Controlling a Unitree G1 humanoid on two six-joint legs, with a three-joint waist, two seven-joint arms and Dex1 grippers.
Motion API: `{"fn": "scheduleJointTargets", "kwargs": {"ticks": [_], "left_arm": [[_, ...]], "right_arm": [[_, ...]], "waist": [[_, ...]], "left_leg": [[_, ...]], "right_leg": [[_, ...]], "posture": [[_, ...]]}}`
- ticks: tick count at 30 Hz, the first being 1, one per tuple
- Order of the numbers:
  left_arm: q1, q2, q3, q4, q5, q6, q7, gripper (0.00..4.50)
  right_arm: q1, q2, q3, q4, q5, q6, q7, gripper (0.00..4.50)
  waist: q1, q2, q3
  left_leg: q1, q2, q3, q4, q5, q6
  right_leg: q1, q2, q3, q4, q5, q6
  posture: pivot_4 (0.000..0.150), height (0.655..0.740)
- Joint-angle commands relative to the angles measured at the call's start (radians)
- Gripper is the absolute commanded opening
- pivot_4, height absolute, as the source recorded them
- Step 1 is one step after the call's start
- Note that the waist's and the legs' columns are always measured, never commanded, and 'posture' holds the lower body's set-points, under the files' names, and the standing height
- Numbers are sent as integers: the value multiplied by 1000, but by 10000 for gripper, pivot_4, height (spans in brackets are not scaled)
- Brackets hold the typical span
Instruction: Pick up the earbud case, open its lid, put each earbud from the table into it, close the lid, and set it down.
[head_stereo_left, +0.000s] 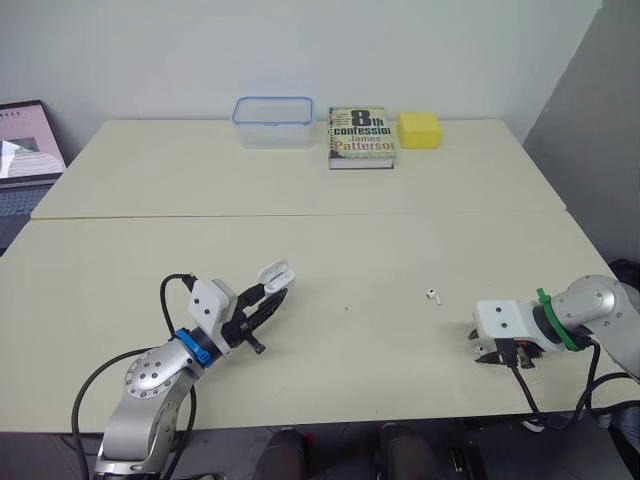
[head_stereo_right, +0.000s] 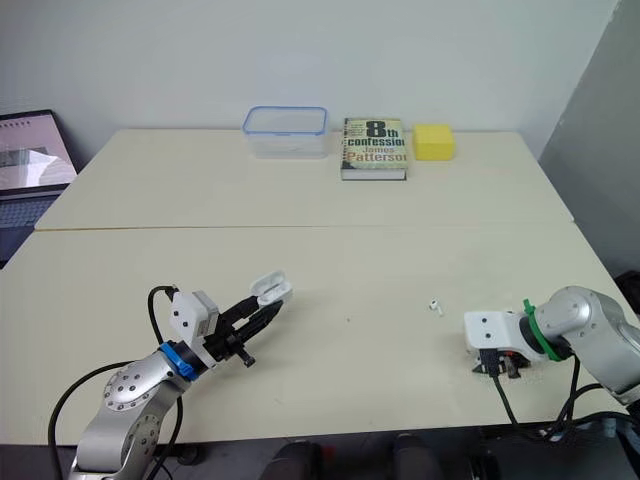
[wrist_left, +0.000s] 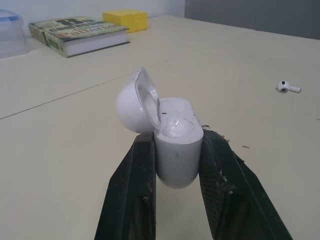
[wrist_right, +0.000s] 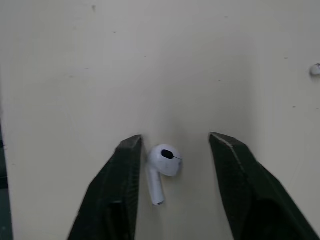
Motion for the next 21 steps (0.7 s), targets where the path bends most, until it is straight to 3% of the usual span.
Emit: {"fn": "scheduleJointTargets", "kwargs": {"ticks": [1,12,21], "left_arm": [[-7,12,12,-51,-10,3,5,8119],[-7,2,-9,-65,-2,17,21,8119],[-13,2,-22,-52,8,9,21,8119]], "right_arm": [[7,12,-40,-25,12,13,1,32270],[110,-119,-142,-281,47,322,-9,32270],[32,-57,-27,-166,-73,246,-32,32270]], "waist": [[0,0,0],[5,1,1],[3,1,1]], "left_leg": [[0,0,0,0,0,0],[0,1,1,0,0,0],[0,0,3,0,0,0]], "right_leg": [[0,0,0,0,0,0],[-1,-1,1,1,0,0],[-1,0,2,1,0,0]], "posture": [[1500,7400],[1500,7400],[1500,7400]]}}
